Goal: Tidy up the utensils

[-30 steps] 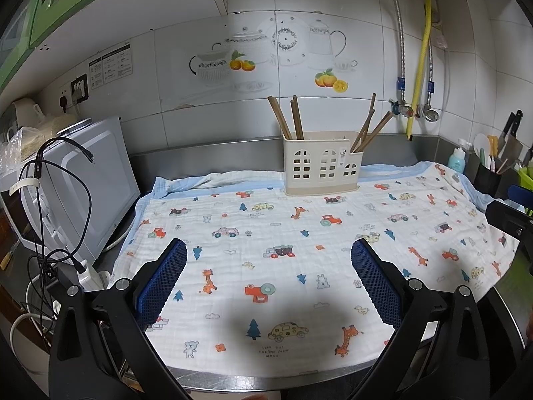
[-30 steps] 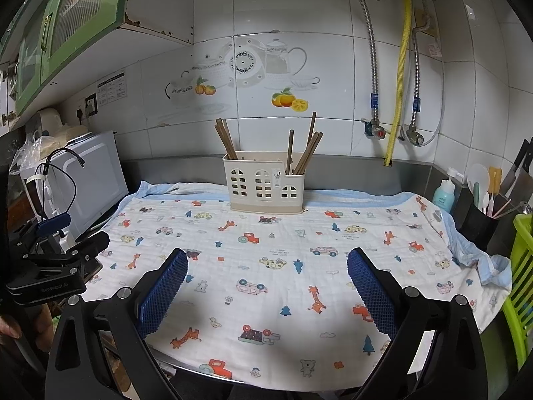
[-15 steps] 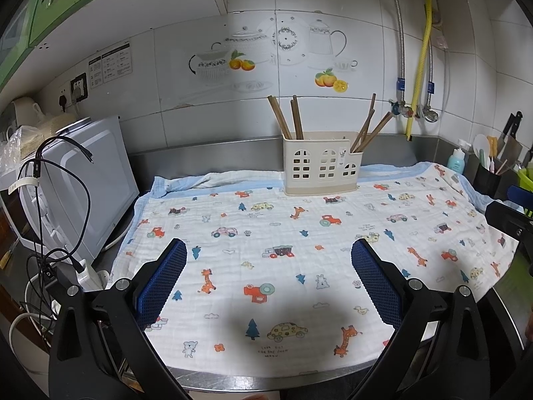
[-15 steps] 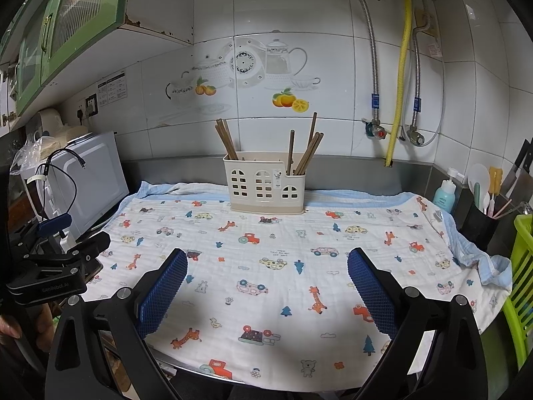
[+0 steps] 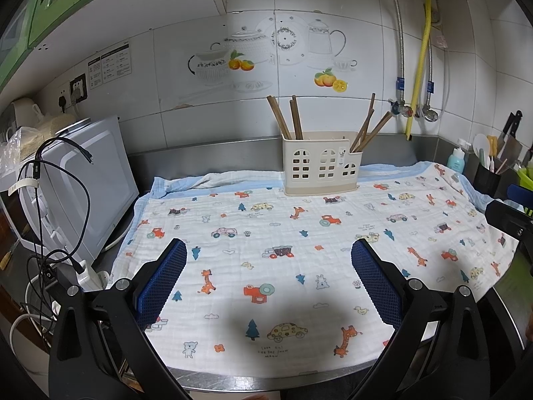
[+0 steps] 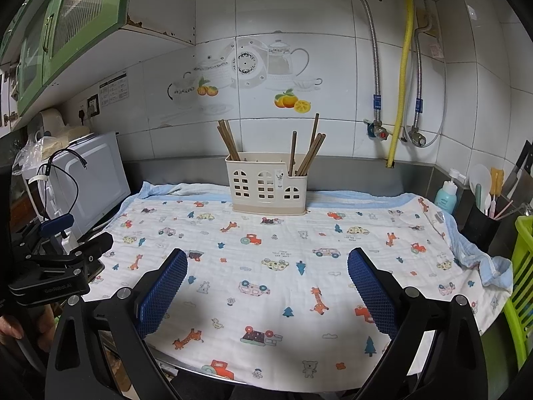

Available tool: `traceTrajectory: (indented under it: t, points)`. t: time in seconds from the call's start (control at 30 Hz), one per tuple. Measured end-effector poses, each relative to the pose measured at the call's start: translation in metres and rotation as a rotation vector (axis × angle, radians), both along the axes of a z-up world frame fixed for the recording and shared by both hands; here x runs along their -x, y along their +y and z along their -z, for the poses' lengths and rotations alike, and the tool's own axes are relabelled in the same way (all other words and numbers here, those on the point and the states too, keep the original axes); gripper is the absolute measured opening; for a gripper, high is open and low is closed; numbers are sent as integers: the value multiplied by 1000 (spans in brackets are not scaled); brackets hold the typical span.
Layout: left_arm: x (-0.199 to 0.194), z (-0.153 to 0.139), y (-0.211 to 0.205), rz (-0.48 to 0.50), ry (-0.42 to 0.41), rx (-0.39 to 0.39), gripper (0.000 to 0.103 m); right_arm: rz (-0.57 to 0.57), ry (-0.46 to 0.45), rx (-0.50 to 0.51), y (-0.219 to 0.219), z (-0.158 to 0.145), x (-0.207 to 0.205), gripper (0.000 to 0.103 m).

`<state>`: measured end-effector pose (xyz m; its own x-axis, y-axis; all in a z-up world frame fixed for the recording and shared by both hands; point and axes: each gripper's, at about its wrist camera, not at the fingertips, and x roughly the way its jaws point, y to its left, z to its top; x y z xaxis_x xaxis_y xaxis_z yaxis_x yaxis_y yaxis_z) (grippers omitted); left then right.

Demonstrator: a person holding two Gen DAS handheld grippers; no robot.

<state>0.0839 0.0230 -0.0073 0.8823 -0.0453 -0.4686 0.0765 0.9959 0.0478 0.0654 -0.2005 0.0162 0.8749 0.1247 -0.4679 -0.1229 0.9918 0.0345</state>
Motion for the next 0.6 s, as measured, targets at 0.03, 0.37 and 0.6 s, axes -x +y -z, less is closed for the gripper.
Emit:
traceTrajectory:
  t: [0.03, 0.37, 0.6]
  points:
    - [0, 0, 0, 0, 0, 0, 98, 0, 0, 0, 0, 0, 0, 94]
    - [-1, 1, -1, 2, 4, 0, 98, -3, 4, 1, 1, 0, -1, 94]
    - [-2, 2, -1, -1, 5, 2, 98, -4, 5, 2, 1, 0, -2, 94]
